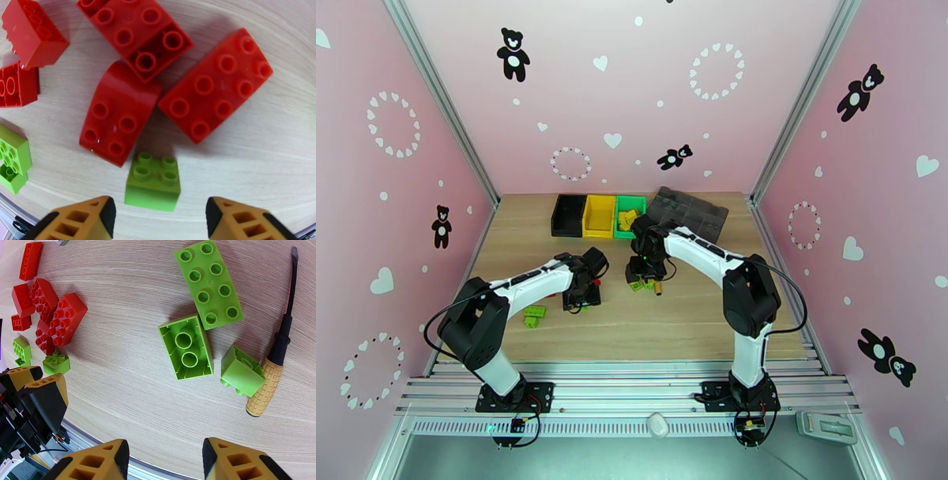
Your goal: Sort the legos into containers by color
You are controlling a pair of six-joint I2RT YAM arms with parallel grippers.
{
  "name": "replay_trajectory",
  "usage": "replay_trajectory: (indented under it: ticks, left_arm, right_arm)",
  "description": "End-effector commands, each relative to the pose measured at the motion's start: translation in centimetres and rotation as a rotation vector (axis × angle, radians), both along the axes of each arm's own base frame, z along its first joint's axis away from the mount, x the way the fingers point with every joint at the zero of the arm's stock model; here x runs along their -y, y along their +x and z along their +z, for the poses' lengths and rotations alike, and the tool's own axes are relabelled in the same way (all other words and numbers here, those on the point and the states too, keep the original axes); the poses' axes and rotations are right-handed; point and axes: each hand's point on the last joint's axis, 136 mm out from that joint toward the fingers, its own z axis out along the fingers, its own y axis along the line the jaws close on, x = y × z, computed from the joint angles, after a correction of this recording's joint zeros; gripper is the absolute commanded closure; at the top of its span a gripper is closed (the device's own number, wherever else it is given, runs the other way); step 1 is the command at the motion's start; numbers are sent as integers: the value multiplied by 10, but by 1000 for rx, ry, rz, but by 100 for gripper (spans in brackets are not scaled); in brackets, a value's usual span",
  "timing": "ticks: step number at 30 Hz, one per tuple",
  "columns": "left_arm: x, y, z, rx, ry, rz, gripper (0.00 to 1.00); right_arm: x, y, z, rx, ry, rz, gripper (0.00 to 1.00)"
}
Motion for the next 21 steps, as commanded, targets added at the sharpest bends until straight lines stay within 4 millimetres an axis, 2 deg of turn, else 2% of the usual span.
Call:
replay_trajectory:
  ticks: [1, 11, 16, 21]
  left_arm:
    - [-2, 6, -6, -6, 27, -20, 38]
    - [7, 20, -7, -5, 32, -48, 49]
    - [10, 20, -7, -18, 19, -60, 60]
    - [17, 21, 5, -4, -22, -71, 67]
  right_arm:
    - [-2, -4, 13, 17, 23, -4, 46]
    - [-1, -3, 14, 22, 22, -16, 48]
    - [0, -3, 15, 26, 19, -22, 48]
    - [-3, 1, 21, 40, 30, -30, 48]
